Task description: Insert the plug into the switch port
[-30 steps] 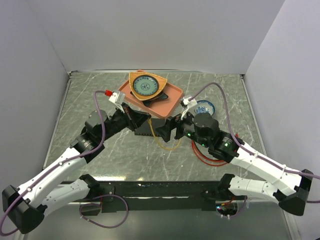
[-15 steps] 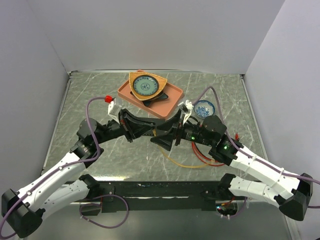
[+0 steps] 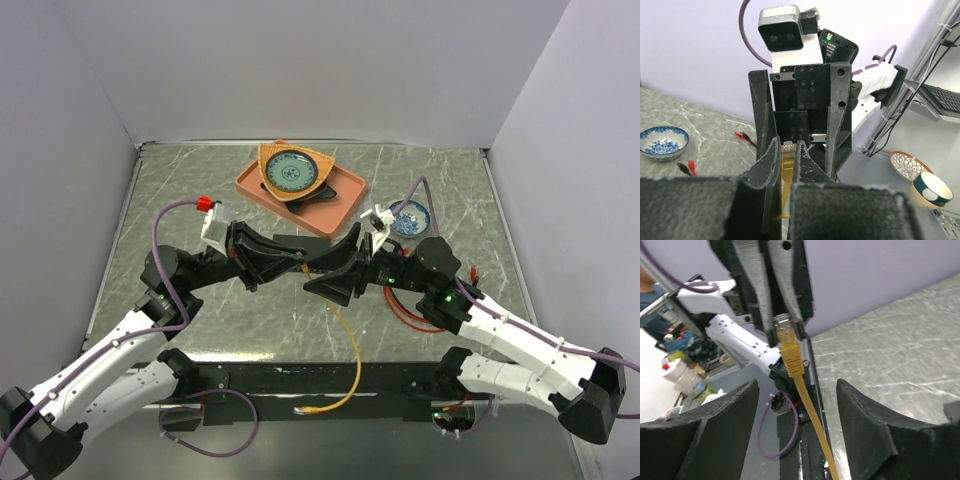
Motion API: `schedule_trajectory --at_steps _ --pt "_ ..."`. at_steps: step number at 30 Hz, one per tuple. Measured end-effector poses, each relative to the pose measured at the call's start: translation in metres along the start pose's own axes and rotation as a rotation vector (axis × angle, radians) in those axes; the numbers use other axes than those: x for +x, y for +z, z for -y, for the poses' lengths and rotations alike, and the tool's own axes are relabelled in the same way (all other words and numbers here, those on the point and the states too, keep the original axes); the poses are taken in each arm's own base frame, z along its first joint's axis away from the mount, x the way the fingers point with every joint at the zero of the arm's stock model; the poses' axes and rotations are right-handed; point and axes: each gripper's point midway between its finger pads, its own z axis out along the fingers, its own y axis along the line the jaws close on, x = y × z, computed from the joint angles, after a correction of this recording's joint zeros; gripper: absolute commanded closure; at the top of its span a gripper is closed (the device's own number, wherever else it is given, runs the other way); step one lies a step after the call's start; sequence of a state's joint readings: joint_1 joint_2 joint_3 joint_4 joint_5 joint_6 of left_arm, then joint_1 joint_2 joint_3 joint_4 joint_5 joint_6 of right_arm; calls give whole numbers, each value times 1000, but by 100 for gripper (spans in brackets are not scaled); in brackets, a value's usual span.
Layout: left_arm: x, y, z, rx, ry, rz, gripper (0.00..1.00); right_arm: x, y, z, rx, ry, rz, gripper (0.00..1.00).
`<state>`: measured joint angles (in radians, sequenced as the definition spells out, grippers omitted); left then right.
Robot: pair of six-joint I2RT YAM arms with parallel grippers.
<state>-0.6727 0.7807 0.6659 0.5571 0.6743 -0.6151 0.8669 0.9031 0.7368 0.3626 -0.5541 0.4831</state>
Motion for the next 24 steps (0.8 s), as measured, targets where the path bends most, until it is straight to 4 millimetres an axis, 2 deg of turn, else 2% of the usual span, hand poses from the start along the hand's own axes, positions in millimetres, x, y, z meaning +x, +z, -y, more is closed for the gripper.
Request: schedule_trajectory --at_steps 7,10,12,18,21,24 --pt "-1 0 5 28 2 -1 99 -3 1 -12 -71 2 6 48" --pt "-1 0 7 35 5 -1 99 -3 2 -14 -85 5 8 54" --pt "-2 -1 8 38 7 -1 99 -4 3 -14 -91 11 8 55" --pt "-3 -1 11 47 0 2 99 -4 5 -13 -97 34 9 69" --pt "-3 -1 12 55 -2 6 99 -2 7 -12 -99 46 5 79" --pt "-3 -1 13 57 -5 6 99 -2 6 -14 -107 52 0 96"
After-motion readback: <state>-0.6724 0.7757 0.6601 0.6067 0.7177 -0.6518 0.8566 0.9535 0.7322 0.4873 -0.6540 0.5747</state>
